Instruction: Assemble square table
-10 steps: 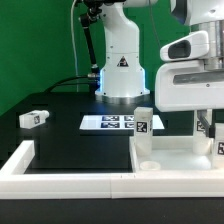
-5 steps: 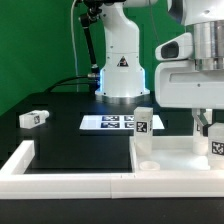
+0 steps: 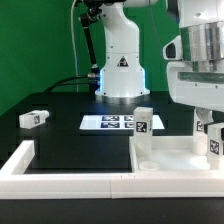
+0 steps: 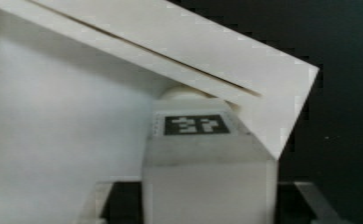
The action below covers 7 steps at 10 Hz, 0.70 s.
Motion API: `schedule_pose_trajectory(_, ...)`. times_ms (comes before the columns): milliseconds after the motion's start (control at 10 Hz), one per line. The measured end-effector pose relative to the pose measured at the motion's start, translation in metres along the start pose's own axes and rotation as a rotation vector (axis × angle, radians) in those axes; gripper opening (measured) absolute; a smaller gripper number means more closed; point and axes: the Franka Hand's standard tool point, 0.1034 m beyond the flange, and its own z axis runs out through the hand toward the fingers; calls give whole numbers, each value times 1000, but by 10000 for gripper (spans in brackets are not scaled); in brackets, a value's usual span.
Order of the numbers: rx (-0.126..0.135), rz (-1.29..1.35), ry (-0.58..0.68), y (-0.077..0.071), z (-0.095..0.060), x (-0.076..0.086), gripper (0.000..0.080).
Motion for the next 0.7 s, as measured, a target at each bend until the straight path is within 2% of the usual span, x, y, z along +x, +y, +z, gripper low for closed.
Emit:
schedule_pose_trajectory(300,4,348,-39,1,1,0,295)
schedule_pose_trajectory(500,17,580,-70,0,1,-2,295)
schedule_pose_trajectory(700,25,660,-58,0,1,-3,295)
